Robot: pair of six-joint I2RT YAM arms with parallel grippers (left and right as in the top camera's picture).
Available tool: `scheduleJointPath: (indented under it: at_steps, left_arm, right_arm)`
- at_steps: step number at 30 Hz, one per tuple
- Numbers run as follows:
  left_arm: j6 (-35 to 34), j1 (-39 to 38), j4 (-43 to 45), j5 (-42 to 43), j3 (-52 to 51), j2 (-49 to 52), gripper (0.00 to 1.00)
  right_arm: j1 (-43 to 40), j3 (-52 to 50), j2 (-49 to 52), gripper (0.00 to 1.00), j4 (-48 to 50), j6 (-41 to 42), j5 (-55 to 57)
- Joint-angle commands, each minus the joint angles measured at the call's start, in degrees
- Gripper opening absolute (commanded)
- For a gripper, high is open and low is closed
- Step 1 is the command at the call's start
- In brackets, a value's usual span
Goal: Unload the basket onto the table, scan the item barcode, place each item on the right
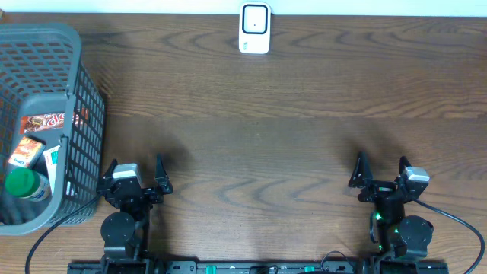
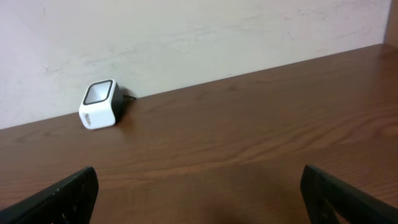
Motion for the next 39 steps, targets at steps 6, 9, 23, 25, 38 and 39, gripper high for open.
scheduleJointPath:
  at_steps: [6,9,23,25,38,39]
  left_arm:
    - [0.5,0.2,-0.5,0.1,-1.9,-0.3,0.97]
    - [0.5,0.2,-0.5,0.1,-1.9,-0.3,0.97]
    - [0.5,0.2,-0.5,0.1,-1.9,-0.3,0.97]
    - [0.5,0.2,-0.5,0.1,-1.9,-0.3,0.97]
    - [0.0,0.2,-0.1,0.2,-1.9,-0.3,0.97]
    - [-0.3,0.2,-0.2,1.5,-1.9,-0.3,0.97]
  right_arm:
    - [0.4,0.0,-0.2,0.99,-0.3,0.1,0.7]
    - [0.4,0.0,-0.2,0.99,-0.3,0.1,0.7]
    - [0.4,0.0,-0.2,0.99,-0.3,0.1,0.7]
    - [0.4,0.0,-0.2,0.99,-0.3,0.1,0.7]
    - [0.4,0.0,-0.2,0.99,-0.3,0.1,0.7]
    - [0.4,0.0,-0.2,0.99,-0.3,0.1,0.7]
